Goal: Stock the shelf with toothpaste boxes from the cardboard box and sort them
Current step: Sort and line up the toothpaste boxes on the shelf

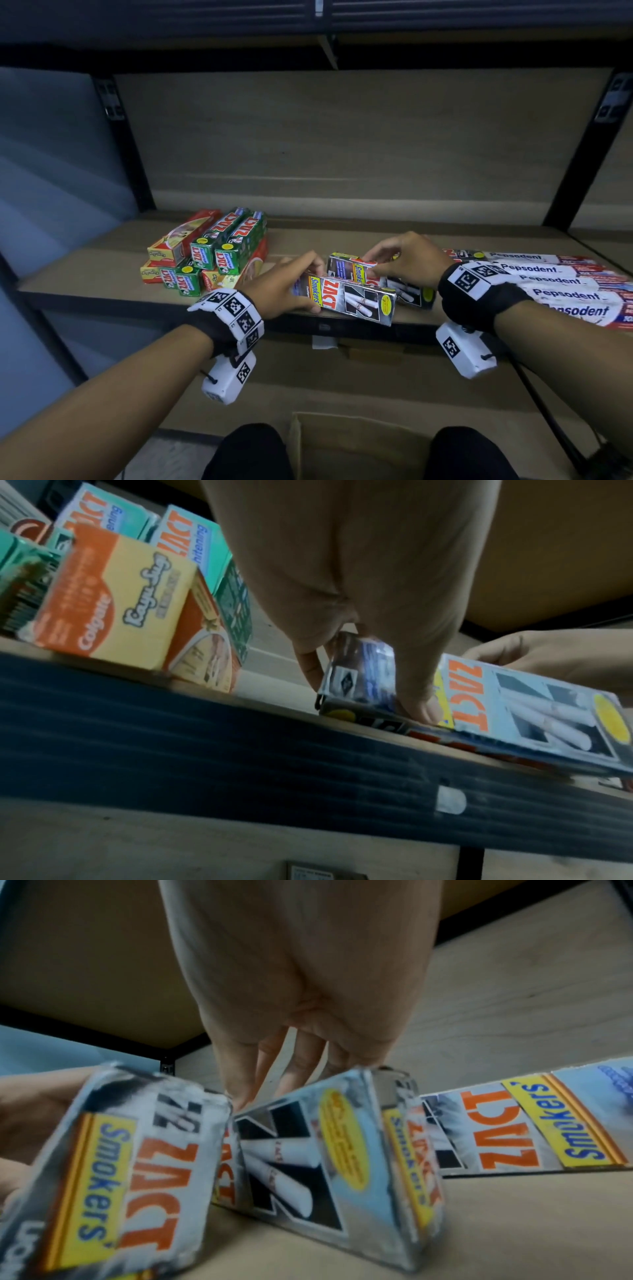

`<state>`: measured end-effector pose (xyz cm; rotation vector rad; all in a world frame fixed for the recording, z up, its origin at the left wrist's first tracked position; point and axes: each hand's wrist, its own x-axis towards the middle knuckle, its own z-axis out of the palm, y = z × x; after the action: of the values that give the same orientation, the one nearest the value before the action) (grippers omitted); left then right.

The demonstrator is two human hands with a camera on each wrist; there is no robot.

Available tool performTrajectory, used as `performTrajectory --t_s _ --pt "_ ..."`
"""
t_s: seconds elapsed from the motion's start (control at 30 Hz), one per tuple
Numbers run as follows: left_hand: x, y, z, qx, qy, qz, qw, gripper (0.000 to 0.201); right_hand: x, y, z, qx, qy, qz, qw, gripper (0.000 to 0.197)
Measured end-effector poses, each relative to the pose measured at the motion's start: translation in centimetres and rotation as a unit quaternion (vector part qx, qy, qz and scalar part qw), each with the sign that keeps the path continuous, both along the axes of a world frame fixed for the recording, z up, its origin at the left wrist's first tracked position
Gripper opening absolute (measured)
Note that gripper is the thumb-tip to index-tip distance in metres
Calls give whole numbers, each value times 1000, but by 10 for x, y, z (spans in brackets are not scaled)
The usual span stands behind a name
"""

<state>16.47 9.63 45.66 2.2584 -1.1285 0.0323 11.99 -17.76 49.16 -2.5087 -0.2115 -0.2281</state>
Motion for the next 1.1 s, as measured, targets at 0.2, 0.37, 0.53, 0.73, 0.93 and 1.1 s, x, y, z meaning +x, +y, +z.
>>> performTrajectory --t_s 0.2,0.37,0.53,0.73,0.93,1.1 --pt "3 1 -2 -42 43 -2 998 42 -11 -1 10 19 5 -18 1000 4" --pt "1 -4 0 -30 -10 47 998 60 -27 -6 20 -132 26 -105 985 33" --pt "1 -18 6 18 6 58 998 88 -52 -6 17 -132 109 -114 979 59" --pt "2 -42 10 83 8 42 996 102 -66 -3 8 -134 82 -97 983 70" --pt "-5 -61 13 145 12 36 989 91 -71 -16 10 -181 89 -79 976 73" --pt "-12 -76 15 160 -13 44 986 87 -76 -31 14 -213 98 -91 968 71"
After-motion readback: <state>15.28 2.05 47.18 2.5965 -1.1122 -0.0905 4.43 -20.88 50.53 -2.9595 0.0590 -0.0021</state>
